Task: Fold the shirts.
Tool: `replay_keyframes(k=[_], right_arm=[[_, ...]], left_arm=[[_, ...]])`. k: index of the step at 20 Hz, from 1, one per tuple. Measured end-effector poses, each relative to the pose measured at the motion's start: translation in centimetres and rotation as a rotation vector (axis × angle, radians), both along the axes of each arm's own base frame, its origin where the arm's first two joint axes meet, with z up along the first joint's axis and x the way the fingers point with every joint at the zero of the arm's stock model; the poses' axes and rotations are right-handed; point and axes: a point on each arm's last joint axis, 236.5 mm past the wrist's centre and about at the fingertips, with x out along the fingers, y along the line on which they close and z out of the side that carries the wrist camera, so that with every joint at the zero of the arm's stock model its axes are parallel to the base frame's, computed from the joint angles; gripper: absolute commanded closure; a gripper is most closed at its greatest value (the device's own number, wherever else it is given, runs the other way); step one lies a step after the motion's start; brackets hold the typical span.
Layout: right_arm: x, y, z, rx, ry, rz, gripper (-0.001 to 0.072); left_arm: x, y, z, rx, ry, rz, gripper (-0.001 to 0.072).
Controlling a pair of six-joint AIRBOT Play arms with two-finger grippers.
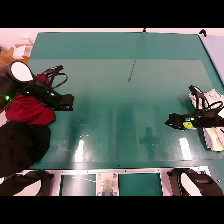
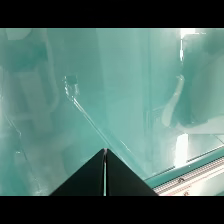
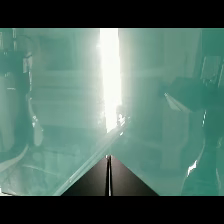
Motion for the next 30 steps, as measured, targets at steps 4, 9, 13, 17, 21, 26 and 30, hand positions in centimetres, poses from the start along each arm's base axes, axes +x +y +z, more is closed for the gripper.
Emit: replay_keyframes(k=[4,9,13,17,21,26,30], right_arm=[[0.0,0.0,0.0,0.0,0.0,0.0,0.069],[0.0,0.0,0.0,0.0,0.0,0.0,0.069],[0.0,0.0,0.0,0.0,0.0,0.0,0.069],[0.0,0.0,0.0,0.0,0.0,0.0,0.069],[0.1,0.0,0.0,0.0,-0.004,-0.002,0.069],[0.7,-0.2,0.1,-0.005,-0.029,-0.012,0.0573],[1.4,-0.4,0.3,-0.01,-0.058,-0.024,0.0556]], left_arm=[[0.0,0.0,0.0,0.0,0.0,0.0,0.0685],[0.0,0.0,0.0,0.0,0.0,0.0,0.0685],[1.8,-0.1,0.3,-0.005,-0.073,0.021,0.0686],[6.2,1.4,1.8,0.069,-0.291,-0.001,0.0684],[11.7,9.7,3.0,0.386,-0.503,0.067,0.0024],[13.8,21.7,-0.6,0.652,-0.432,0.189,0.002],[13.4,26.6,-7.0,0.712,-0.277,0.211,0.0019]])
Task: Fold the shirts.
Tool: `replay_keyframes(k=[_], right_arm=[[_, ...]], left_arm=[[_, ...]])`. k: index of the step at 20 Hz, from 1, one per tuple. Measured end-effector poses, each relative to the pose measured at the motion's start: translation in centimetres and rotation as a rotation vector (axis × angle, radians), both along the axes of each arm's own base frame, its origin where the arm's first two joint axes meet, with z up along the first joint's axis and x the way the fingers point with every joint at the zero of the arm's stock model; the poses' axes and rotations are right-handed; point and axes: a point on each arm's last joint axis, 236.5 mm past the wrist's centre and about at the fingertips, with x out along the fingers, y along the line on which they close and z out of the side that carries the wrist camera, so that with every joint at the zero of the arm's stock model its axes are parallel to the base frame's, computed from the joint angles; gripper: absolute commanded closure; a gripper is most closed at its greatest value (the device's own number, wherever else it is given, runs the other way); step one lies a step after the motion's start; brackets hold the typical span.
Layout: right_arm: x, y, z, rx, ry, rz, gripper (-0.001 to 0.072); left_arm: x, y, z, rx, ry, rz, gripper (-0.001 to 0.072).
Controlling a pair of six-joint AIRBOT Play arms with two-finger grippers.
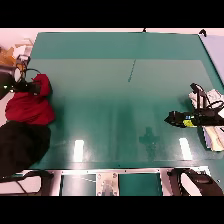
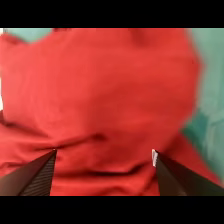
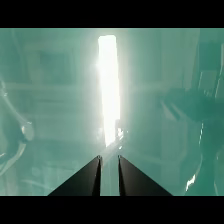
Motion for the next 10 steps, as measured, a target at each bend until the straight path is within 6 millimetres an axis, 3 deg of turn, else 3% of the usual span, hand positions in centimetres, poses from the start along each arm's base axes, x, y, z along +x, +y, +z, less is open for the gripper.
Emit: replay_keyframes(k=[4,5,6,7,10], right_arm=[[0.2,-0.1,0.1,-0.002,-0.009,-0.004,0.0556],[0.3,-0.1,0.1,-0.002,-0.011,-0.005,0.0556],[0.3,-0.1,0.1,-0.002,-0.011,-0.005,0.0556],[0.3,-0.1,0.1,-0.002,-0.012,-0.005,0.0556],[0.3,-0.1,0.1,-0.002,-0.014,-0.006,0.0557]], left_arm=[[-0.6,1.2,-5.1,-0.006,0.105,0.012,0.003],[-0.5,1.4,-5.5,-0.005,0.109,0.012,0.0237],[-0.4,1.4,-5.9,-0.008,0.108,0.01,0.0618],[-0.1,1.4,-6.3,-0.009,0.104,0.003,0.0686],[0.1,1.7,-6.6,-0.003,0.111,0.001,0.0687]])
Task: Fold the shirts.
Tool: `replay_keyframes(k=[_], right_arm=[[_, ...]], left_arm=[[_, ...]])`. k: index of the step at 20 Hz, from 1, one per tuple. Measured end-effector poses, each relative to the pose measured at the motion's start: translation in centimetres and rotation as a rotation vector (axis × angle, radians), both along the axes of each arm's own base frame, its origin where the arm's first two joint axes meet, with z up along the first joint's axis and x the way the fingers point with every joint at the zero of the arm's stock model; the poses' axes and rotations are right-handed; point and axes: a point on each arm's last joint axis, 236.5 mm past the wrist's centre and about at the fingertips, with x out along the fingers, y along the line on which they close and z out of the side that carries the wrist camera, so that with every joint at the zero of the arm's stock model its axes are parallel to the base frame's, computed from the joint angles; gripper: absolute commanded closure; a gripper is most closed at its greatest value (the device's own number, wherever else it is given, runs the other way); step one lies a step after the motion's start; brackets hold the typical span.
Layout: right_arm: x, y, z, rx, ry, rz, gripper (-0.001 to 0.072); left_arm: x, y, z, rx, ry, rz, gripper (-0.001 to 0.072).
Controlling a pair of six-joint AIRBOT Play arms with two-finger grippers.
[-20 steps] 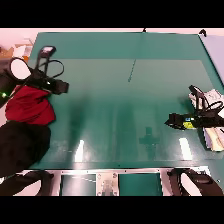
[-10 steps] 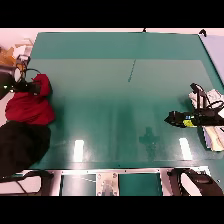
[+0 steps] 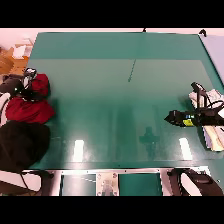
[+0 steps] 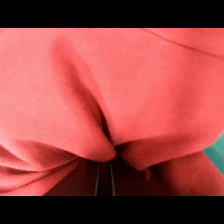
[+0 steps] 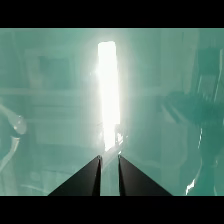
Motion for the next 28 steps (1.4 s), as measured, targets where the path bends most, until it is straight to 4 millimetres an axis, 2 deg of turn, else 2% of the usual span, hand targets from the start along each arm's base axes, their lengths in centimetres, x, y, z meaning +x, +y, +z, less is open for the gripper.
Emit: replay_keyframes(k=[2,3,5,6,7,8,10,12,14,16,18,19,20,21,22,24,25,26,28], right_arm=[[0.0,0.0,0.0,0.0,-0.001,-0.001,0.0558],[0.0,0.0,0.0,0.0,-0.002,0.0,0.0558],[0.0,0.0,0.0,0.0,-0.002,-0.001,0.0557],[0.1,0.0,0.0,-0.001,-0.004,-0.002,0.0558],[0.2,0.0,0.1,-0.001,-0.009,-0.004,0.0558],[0.4,-0.1,0.2,-0.002,-0.015,-0.005,0.0559],[0.7,-0.2,0.6,-0.004,-0.029,-0.011,0.0561],[1.2,-0.7,1.3,-0.007,-0.049,-0.028,0.056],[1.8,-1.5,2.1,-0.011,-0.072,-0.052,0.056],[2.4,-2.3,3.1,-0.016,-0.095,-0.078,0.0558],[2.7,-2.9,3.7,-0.02,-0.11,-0.098,0.0551],[2.8,-3.2,3.9,-0.021,-0.114,-0.105,0.0462],[2.9,-3.3,4.0,-0.022,-0.117,-0.11,0.038],[3.0,-3.5,4.0,-0.022,-0.116,-0.115,0.0358],[3.1,-3.7,3.9,-0.022,-0.112,-0.121,0.0347],[3.4,-4.5,3.6,-0.019,-0.095,-0.146,0.0334],[3.7,-5.0,3.3,-0.016,-0.082,-0.163,0.0291],[4.2,-5.5,3.0,-0.004,-0.069,-0.179,0.028],[5.7,-6.0,2.2,0.039,-0.039,-0.184,0.028]], left_arm=[[0.1,-0.3,0.9,-0.011,0.015,0.018,0.0687],[0.8,-0.6,2.2,-0.01,0.003,0.017,0.0688],[3.4,-2.3,6.7,-0.002,-0.078,-0.023,0.0687],[4.9,-4.4,9.6,-0.021,-0.133,-0.059,0.0687],[6.2,-6.9,12.5,-0.049,-0.188,-0.102,0.0687],[7.3,-10.3,15.8,-0.09,-0.253,-0.158,0.0687],[8.1,-18.0,21.7,-0.196,-0.357,-0.28,0.0687],[7.1,-26.5,25.9,-0.316,-0.419,-0.423,0.0687],[4.6,-34.1,27.9,-0.41,-0.425,-0.559,0.0686],[2.0,-40.2,27.8,-0.475,-0.389,-0.661,0.0686],[-0.3,-45.0,26.3,-0.525,-0.332,-0.732,0.0685],[-1.4,-47.2,25.2,-0.549,-0.295,-0.762,0.0683],[-2.6,-49.1,23.9,-0.576,-0.252,-0.786,0.044],[-3.4,-50.7,22.7,-0.599,-0.216,-0.801,0.0054],[-4.0,-51.7,21.7,-0.61,-0.187,-0.809,0.0022],[-4.5,-51.9,20.3,-0.605,-0.135,-0.807,0.0022],[-4.2,-51.1,20.1,-0.59,-0.118,-0.796,0.0022],[-3.6,-49.8,20.2,-0.569,-0.109,-0.776,0.0021],[-1.7,-46.0,20.2,-0.53,-0.098,-0.693,0.0021]])
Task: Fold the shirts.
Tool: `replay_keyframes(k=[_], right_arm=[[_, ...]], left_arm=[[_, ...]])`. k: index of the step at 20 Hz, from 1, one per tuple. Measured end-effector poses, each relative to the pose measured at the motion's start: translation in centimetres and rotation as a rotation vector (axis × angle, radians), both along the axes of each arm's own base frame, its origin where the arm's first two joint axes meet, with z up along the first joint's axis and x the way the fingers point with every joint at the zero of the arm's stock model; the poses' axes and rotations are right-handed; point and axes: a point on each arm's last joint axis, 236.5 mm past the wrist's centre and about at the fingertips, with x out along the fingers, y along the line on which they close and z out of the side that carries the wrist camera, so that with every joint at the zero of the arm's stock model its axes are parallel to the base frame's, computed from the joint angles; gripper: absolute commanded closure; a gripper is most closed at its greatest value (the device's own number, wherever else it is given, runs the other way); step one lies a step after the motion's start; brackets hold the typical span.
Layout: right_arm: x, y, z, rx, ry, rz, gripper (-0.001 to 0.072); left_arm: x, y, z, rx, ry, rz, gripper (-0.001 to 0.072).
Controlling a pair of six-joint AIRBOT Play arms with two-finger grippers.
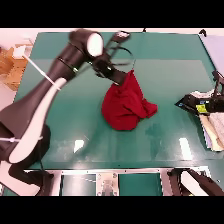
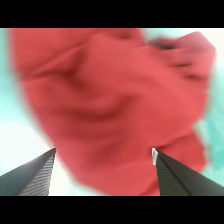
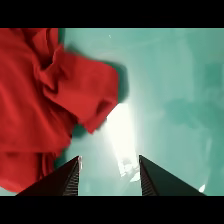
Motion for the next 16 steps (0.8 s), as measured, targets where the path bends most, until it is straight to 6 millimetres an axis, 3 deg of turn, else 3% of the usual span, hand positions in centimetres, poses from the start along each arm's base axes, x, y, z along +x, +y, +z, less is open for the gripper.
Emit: replay_keyframes(k=[3,6,7,10,13,16], right_arm=[[2.2,0.2,-2.7,0.09,0.064,0.025,0.0281],[2.9,0.8,-6.7,0.172,0.167,0.041,0.0281],[2.8,1.3,-8.2,0.195,0.204,0.049,0.0281],[3.1,3.0,-11.5,0.231,0.268,0.074,0.0282],[3.8,5.1,-13.1,0.256,0.275,0.096,0.03],[4.7,6.3,-13.9,0.257,0.259,0.101,0.0563]], left_arm=[[2.1,5.5,-1.3,0.015,0.08,0.133,0.0022],[4.2,8.2,-4.6,-0.053,0.135,0.242,0.0024],[5.2,8.2,-5.8,-0.096,0.136,0.27,0.007],[8.0,6.7,-9.6,-0.245,0.135,0.319,0.0072],[10.1,4.5,-13.1,-0.395,0.167,0.362,0.0072],[11.3,2.9,-15.4,-0.496,0.188,0.393,0.0073]])
